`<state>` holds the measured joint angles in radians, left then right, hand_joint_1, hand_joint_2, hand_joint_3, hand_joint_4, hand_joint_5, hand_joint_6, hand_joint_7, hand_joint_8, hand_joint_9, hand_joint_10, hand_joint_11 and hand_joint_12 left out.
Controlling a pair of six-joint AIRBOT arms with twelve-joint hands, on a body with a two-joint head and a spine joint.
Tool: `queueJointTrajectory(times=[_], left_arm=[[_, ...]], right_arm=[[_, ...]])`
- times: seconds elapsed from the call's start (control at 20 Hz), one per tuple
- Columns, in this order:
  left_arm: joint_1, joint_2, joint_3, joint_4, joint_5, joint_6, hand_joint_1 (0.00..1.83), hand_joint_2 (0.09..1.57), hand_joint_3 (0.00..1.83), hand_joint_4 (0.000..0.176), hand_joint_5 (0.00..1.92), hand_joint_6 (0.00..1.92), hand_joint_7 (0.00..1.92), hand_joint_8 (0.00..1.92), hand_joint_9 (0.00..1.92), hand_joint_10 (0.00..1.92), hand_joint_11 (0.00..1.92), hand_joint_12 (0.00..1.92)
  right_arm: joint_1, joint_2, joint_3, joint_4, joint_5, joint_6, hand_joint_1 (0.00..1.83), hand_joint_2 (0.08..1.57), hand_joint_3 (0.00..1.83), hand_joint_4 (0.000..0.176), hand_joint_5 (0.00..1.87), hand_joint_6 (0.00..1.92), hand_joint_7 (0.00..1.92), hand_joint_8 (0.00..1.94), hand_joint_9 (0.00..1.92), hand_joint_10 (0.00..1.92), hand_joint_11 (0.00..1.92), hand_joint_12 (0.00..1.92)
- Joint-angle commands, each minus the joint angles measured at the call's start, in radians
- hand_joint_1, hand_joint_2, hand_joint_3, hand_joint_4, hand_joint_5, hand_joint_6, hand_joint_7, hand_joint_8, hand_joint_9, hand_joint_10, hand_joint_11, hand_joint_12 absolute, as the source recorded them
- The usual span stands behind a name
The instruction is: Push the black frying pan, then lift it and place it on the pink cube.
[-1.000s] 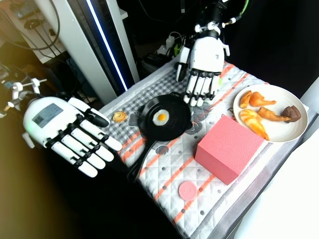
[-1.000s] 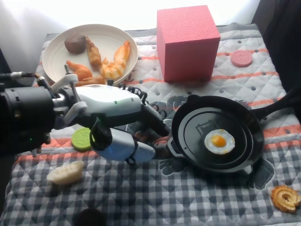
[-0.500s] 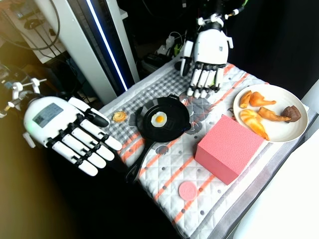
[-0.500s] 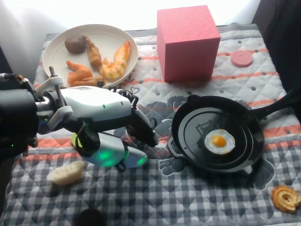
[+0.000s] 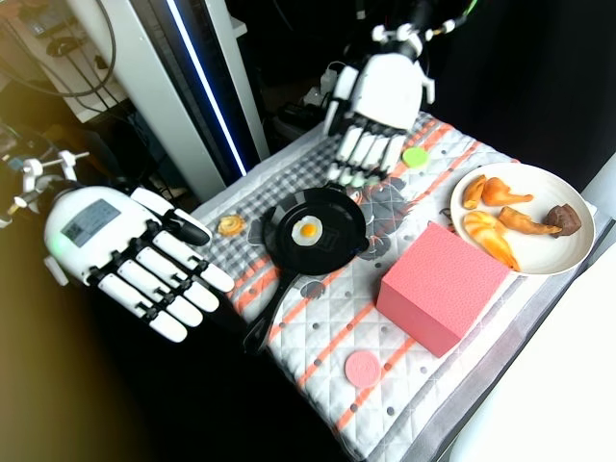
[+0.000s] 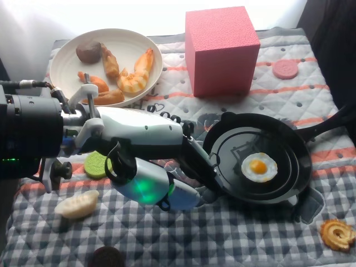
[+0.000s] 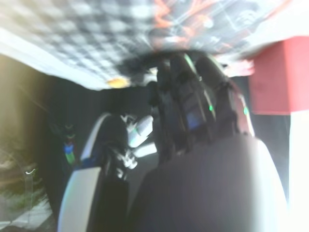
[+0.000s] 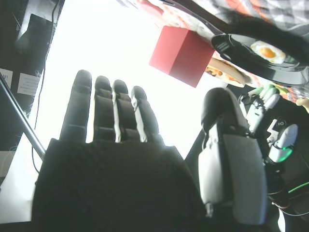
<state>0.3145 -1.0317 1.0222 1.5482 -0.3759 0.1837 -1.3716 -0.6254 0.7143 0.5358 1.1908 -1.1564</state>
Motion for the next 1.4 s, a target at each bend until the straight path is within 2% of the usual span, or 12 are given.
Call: queueJointTrajectory(times=[0.0, 0.05, 0.2, 0.5, 0.6, 0.75, 0.8, 0.9, 0.95, 1.05, 1.15, 1.35], left_arm=[[-0.016, 0.004, 0.006, -0.031, -0.02, -0.004, 0.32, 1.38, 0.01, 0.0, 0.6, 0.04, 0.56, 0.0, 0.5, 0.12, 0.0, 1.35], [-0.016, -0.002, 0.008, -0.031, -0.02, -0.004, 0.28, 1.39, 0.01, 0.0, 0.59, 0.04, 0.55, 0.0, 0.5, 0.11, 0.0, 1.35], [-0.015, -0.015, 0.016, -0.026, -0.02, -0.004, 0.28, 1.38, 0.0, 0.0, 0.56, 0.02, 0.51, 0.01, 0.45, 0.07, 0.0, 1.28], [-0.01, 0.007, 0.003, -0.001, -0.012, -0.006, 0.47, 1.33, 0.0, 0.0, 0.69, 0.07, 0.66, 0.03, 0.62, 0.13, 0.03, 1.38], [-0.018, 0.013, 0.002, 0.067, -0.011, -0.067, 0.46, 1.35, 0.0, 0.0, 0.65, 0.25, 0.71, 0.01, 0.57, 0.31, 0.02, 1.44], [-0.028, 0.017, 0.002, 0.118, -0.008, -0.111, 0.48, 1.36, 0.0, 0.0, 0.48, 0.73, 0.74, 0.01, 0.47, 0.58, 0.0, 1.41], [-0.029, 0.013, 0.002, 0.129, -0.004, -0.111, 0.47, 1.37, 0.0, 0.0, 0.44, 0.75, 0.72, 0.0, 0.44, 0.59, 0.0, 1.39], [-0.029, 0.002, 0.002, 0.156, 0.003, -0.112, 0.48, 1.36, 0.0, 0.0, 0.51, 0.5, 0.68, 0.0, 0.46, 0.52, 0.0, 1.39], [-0.031, -0.004, 0.004, 0.167, 0.004, -0.112, 0.48, 1.35, 0.0, 0.0, 0.58, 0.37, 0.7, 0.01, 0.51, 0.47, 0.06, 1.38], [-0.039, -0.012, 0.008, 0.235, 0.004, -0.165, 0.49, 1.35, 0.0, 0.0, 0.64, 0.22, 0.7, 0.0, 0.55, 0.36, 0.09, 1.38], [-0.042, -0.017, 0.016, 0.3, -0.007, -0.243, 0.5, 1.33, 0.0, 0.0, 0.64, 0.18, 0.71, 0.0, 0.52, 0.37, 0.03, 1.42], [-0.037, -0.018, 0.016, 0.308, -0.004, -0.245, 0.47, 1.35, 0.0, 0.0, 0.67, 0.12, 0.72, 0.01, 0.57, 0.22, 0.01, 1.4]], right_arm=[[0.005, 0.003, 0.004, 0.001, 0.125, 0.005, 0.3, 1.23, 0.0, 0.003, 0.0, 0.0, 0.0, 0.0, 0.03, 0.01, 0.0, 0.35], [0.005, 0.003, 0.004, 0.001, 0.126, 0.005, 0.3, 1.22, 0.0, 0.015, 0.0, 0.0, 0.0, 0.0, 0.02, 0.0, 0.0, 0.38], [0.005, 0.002, 0.004, 0.001, 0.127, 0.005, 0.3, 1.23, 0.0, 0.005, 0.0, 0.0, 0.0, 0.0, 0.0, 0.0, 0.0, 0.03], [0.001, 0.002, 0.003, 0.004, 0.127, 0.005, 0.27, 1.23, 0.0, 0.003, 0.0, 0.0, 0.0, 0.0, 0.0, 0.0, 0.02, 0.03], [0.0, 0.002, 0.004, 0.005, 0.127, 0.006, 0.3, 1.23, 0.0, 0.0, 0.0, 0.0, 0.0, 0.0, 0.0, 0.0, 0.0, 0.14], [0.0, -0.001, 0.004, 0.005, 0.128, 0.006, 0.29, 1.23, 0.0, 0.0, 0.0, 0.0, 0.0, 0.0, 0.0, 0.0, 0.0, 0.22], [0.0, -0.002, 0.004, 0.006, 0.128, 0.006, 0.27, 1.23, 0.0, 0.002, 0.0, 0.0, 0.0, 0.0, 0.0, 0.0, 0.0, 0.22], [0.0, -0.002, 0.004, 0.006, 0.128, 0.006, 0.28, 1.23, 0.0, 0.0, 0.0, 0.0, 0.0, 0.0, 0.0, 0.0, 0.0, 0.14], [0.0, -0.002, 0.004, 0.006, 0.128, 0.006, 0.27, 1.23, 0.0, 0.003, 0.0, 0.0, 0.0, 0.0, 0.0, 0.0, 0.0, 0.18], [0.0, -0.002, 0.004, 0.006, 0.128, 0.006, 0.28, 1.24, 0.0, 0.002, 0.0, 0.0, 0.0, 0.0, 0.0, 0.0, 0.0, 0.14], [0.0, -0.002, 0.005, 0.006, 0.128, 0.006, 0.26, 1.24, 0.0, 0.0, 0.0, 0.0, 0.0, 0.0, 0.0, 0.0, 0.0, 0.13], [-0.002, -0.004, 0.005, 0.006, 0.128, 0.006, 0.29, 1.24, 0.0, 0.0, 0.0, 0.0, 0.0, 0.0, 0.0, 0.0, 0.0, 0.13]])
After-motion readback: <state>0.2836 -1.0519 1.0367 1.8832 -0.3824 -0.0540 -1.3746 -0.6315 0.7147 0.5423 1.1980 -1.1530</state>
